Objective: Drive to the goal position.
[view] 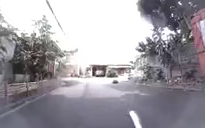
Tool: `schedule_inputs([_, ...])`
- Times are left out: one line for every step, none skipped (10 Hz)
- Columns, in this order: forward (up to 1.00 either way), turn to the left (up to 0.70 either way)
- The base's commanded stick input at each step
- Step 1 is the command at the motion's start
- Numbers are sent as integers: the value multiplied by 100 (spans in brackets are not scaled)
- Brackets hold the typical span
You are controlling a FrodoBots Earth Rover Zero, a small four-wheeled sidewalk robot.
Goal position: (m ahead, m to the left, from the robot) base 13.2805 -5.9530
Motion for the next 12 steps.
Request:
schedule_inputs([85,0])
schedule_inputs([85,0])
schedule_inputs([85,-4])
schedule_inputs([85,-8])
schedule_inputs([85,-12])
schedule_inputs([85,-16])
schedule_inputs([85,-20])
schedule_inputs([85,-24])
schedule_inputs([85,-28])
schedule_inputs([85,-32])
schedule_inputs([85,-34])
schedule_inputs([85,-34])
